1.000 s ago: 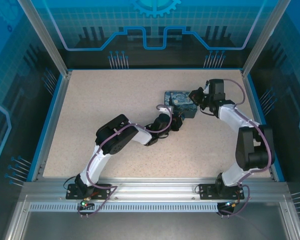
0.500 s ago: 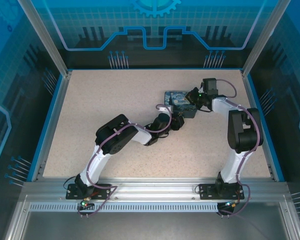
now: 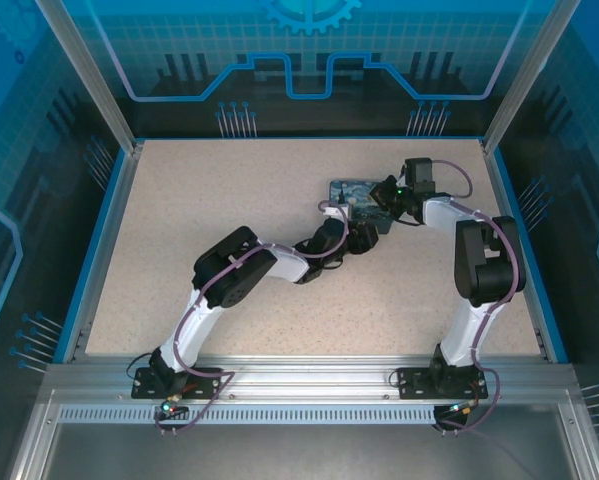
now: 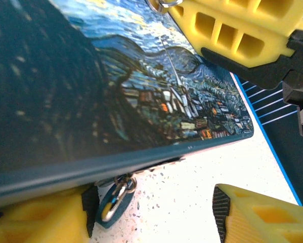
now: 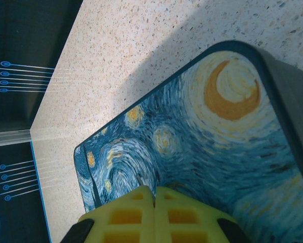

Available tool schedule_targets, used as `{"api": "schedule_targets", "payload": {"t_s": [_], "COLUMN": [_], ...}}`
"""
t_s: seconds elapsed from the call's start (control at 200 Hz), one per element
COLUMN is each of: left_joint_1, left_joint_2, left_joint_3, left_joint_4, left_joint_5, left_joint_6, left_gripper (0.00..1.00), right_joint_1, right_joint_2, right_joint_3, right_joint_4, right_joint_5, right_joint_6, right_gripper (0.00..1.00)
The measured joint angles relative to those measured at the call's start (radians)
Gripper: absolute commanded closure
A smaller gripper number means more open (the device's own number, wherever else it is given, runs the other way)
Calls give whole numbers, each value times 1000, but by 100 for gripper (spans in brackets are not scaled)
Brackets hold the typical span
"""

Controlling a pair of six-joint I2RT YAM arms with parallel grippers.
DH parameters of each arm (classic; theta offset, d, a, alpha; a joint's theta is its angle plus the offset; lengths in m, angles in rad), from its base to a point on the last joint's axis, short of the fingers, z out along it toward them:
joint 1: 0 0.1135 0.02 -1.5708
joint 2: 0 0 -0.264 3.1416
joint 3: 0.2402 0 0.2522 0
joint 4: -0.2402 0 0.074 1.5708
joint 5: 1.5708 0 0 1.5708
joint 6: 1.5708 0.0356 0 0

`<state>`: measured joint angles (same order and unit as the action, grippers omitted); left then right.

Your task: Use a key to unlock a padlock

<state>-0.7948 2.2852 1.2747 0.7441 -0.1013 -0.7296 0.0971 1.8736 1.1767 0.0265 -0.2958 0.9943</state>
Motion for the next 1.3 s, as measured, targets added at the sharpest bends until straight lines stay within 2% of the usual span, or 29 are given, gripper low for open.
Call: {"api": "schedule_targets", "payload": {"t_s": [0.095, 0.27, 0.495, 0.72, 0.94, 1.151, 1.301], "left_joint_1": [0, -14, -55, -72, -71, -61, -47], "left_joint_2": [0, 10, 47, 58, 66, 71, 69], "left_joint_3": [18, 40, 97, 121, 137, 137, 111], "left_joint_4": [-34, -66, -103, -136, -167, -157, -110], "left_joint_5": [0, -30, -155, -248, -288, -268, -217], "left_joint_6": [24, 84, 179, 171, 118, 75, 42], "left_gripper": [35, 42, 45, 51, 73, 92, 98], "right_joint_1": [0, 0, 0, 0, 0, 0, 0], "right_joint_2": [0, 1, 6, 12, 16, 16, 16], "right_joint_3": [0, -4, -5, -5, -5, -5, -5], "right_joint_4": [0, 5, 19, 32, 43, 47, 46], "right_joint_5": [0, -3, -4, -15, -19, -19, -19], "right_joint_6": [0, 1, 4, 4, 4, 3, 3], "right_gripper": [100, 100, 100, 100, 100, 100, 100]}}
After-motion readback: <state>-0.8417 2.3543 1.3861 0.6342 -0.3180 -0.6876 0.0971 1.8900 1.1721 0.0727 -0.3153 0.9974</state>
